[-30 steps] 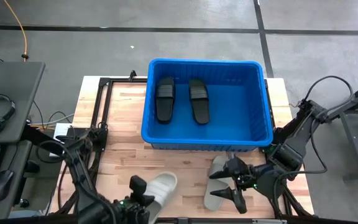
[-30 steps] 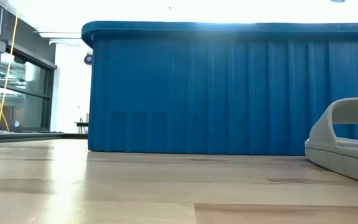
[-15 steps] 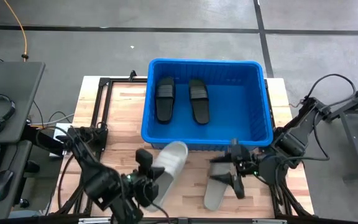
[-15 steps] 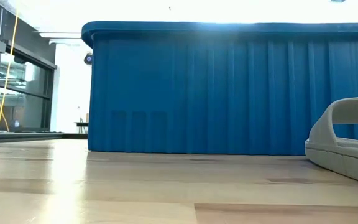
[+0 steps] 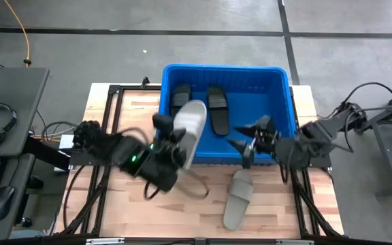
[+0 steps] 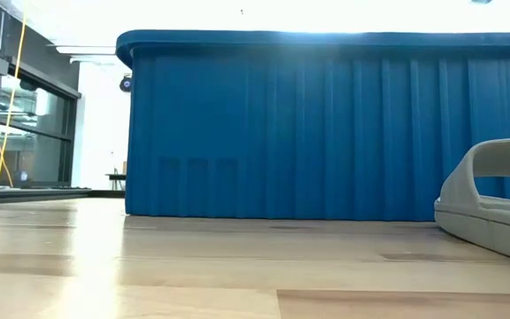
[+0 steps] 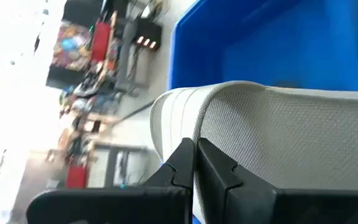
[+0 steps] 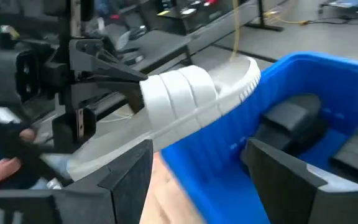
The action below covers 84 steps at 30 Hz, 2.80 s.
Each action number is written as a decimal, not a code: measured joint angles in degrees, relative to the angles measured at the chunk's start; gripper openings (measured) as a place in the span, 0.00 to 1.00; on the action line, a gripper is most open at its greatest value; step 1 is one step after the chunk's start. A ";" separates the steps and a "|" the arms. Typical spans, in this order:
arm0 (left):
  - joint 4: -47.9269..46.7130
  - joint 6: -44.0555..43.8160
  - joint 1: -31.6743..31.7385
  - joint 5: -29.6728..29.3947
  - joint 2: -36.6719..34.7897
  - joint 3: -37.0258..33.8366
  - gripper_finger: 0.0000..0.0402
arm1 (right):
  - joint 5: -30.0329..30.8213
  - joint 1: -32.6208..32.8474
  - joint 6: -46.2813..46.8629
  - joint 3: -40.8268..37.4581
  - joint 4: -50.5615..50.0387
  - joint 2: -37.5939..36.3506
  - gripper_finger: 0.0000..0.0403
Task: Pick and place slides into bin
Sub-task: Put the gray slides into the blue bin
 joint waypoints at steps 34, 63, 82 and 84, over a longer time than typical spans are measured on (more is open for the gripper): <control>34.59 40.02 18.53 7.27 -0.30 0.00 0.00 | -54.36 -57.20 -0.94 -0.13 -4.16 -10.40 0.62; 34.93 39.84 24.47 5.89 -0.15 -4.31 0.00 | -75.97 -70.10 1.79 -0.15 8.15 1.09 0.62; 34.97 40.41 24.49 6.10 -0.15 -4.31 0.00 | -82.22 -71.69 7.83 -0.17 18.75 5.41 0.62; 35.01 40.62 24.49 6.10 -0.15 -4.31 0.00 | -82.10 -71.69 8.10 -0.17 18.41 5.41 0.62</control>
